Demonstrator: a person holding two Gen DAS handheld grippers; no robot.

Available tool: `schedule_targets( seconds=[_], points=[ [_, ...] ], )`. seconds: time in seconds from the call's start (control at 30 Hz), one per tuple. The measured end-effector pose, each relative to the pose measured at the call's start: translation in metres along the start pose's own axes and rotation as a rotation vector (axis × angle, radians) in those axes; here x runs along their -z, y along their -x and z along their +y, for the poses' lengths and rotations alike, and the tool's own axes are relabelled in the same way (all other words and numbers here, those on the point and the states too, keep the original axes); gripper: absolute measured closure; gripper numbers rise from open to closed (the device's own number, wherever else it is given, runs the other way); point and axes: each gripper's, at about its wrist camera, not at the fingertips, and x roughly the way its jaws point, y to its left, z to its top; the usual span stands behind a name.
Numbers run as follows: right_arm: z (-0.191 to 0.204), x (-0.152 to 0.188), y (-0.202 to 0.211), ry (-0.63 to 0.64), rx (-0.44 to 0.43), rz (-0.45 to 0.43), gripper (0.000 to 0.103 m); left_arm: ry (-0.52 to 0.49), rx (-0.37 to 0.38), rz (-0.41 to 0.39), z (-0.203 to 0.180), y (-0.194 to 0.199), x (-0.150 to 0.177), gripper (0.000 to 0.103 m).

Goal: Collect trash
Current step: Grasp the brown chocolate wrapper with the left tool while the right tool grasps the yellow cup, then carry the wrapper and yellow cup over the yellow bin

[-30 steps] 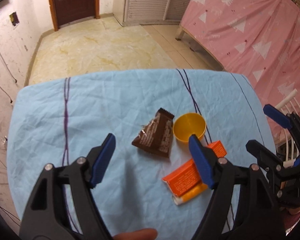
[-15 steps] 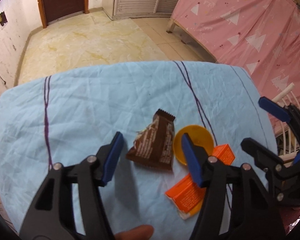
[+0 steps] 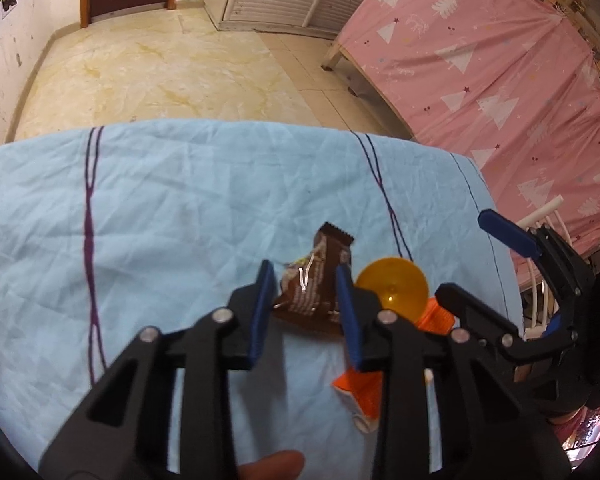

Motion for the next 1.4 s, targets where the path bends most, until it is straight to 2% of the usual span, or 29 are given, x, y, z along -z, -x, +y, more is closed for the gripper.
schedule_targets(
  seconds=[0.07, 0.1, 0.13, 0.3, 0.63, 0.83, 0.9, 1.13, 1.17, 1.3, 1.4],
  points=[
    [0.003, -0.002, 0.0, 0.006, -0.002, -0.004, 0.032, -0.017, -0.023, -0.006, -0.003, 0.0, 0.002, 0.079],
    [0.004, -0.003, 0.0, 0.007, -0.004, -0.006, 0.032, -0.023, -0.027, -0.006, -0.003, 0.0, 0.002, 0.093],
    [0.006, -0.004, 0.0, 0.01, -0.013, -0.01, 0.032, -0.029, -0.025, 0.007, -0.004, -0.002, 0.004, 0.096],
    [0.017, -0.006, -0.005, 0.04, -0.066, -0.004, 0.031, -0.053, -0.036, -0.007, -0.009, 0.002, 0.01, 0.097],
    [0.023, -0.013, -0.022, 0.025, -0.091, 0.037, 0.032, -0.026, -0.035, -0.072, -0.005, 0.022, 0.005, 0.098],
    [0.03, -0.016, -0.031, 0.033, -0.089, 0.062, 0.032, -0.009, -0.04, -0.073, -0.002, 0.022, 0.004, 0.098],
    [0.03, -0.015, -0.032, 0.027, -0.087, 0.066, 0.048, -0.008, -0.041, -0.077, -0.002, 0.023, 0.005, 0.098],
    [0.025, -0.01, -0.036, 0.006, -0.073, 0.085, 0.082, -0.015, -0.057, -0.079, -0.001, 0.024, 0.007, 0.098],
    [0.025, -0.009, -0.036, 0.009, -0.074, 0.089, 0.092, -0.019, -0.06, -0.081, -0.003, 0.025, 0.008, 0.098],
    [0.028, -0.005, -0.036, 0.032, -0.041, 0.085, 0.1, -0.041, -0.075, -0.094, -0.011, 0.027, 0.011, 0.098],
    [0.027, -0.004, -0.03, 0.018, -0.044, 0.064, 0.101, -0.047, -0.089, -0.106, -0.016, 0.029, 0.013, 0.099]
  ],
)
